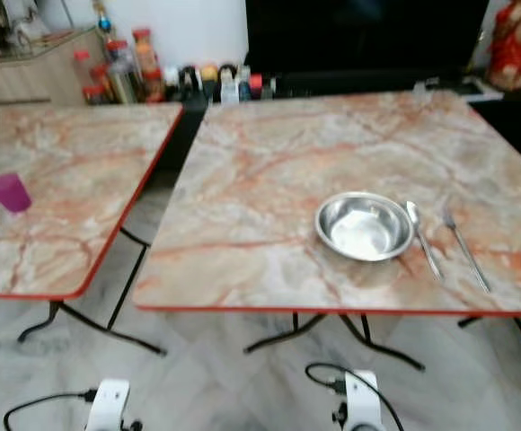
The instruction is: Setting the table
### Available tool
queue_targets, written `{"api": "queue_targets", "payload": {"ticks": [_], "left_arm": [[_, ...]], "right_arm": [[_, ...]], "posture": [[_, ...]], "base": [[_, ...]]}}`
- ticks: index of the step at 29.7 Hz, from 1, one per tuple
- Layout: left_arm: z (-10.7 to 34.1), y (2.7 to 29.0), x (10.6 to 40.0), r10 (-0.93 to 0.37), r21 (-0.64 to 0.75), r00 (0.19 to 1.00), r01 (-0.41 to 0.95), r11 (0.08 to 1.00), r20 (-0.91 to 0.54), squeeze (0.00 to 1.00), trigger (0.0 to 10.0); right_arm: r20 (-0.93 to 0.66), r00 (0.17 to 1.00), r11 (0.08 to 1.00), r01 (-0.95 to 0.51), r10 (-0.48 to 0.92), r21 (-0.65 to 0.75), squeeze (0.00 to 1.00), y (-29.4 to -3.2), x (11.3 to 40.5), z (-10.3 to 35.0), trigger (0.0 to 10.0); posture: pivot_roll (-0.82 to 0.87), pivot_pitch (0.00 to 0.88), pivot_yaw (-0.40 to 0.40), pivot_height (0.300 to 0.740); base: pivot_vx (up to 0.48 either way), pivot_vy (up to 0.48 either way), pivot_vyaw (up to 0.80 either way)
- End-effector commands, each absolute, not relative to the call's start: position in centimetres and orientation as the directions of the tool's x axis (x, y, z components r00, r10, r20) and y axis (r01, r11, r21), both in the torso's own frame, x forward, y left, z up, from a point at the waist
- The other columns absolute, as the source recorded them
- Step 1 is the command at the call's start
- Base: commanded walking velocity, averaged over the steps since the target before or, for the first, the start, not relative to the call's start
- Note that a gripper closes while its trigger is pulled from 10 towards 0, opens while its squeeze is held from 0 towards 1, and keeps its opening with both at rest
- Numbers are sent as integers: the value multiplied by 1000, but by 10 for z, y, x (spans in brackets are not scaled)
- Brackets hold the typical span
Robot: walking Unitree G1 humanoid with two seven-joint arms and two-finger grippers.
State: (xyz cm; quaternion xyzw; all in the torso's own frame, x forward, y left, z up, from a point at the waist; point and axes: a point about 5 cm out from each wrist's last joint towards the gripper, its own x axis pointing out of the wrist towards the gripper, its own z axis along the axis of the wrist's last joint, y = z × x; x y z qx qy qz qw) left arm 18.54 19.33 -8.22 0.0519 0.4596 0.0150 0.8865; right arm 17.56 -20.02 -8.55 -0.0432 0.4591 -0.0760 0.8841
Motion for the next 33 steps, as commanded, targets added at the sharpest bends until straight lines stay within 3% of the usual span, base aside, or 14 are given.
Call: {"api": "queue_targets", "payload": {"ticks": [1,33], "left_arm": [[-83,204,181,106,125,565,-5,992,-818,0,10000],[-81,210,183,122,132,560,-23,991,-819,0,10000]], "right_arm": [[-800,583,990,80,-142,-117,0,-188,182,-84,10000],[-795,592,992,71,-130,-109,0,-184,187,-82,10000]], "posture": [[14,0,47,736],[22,0,57,736]], "base": [[0,435,0],[0,436,0]]}}
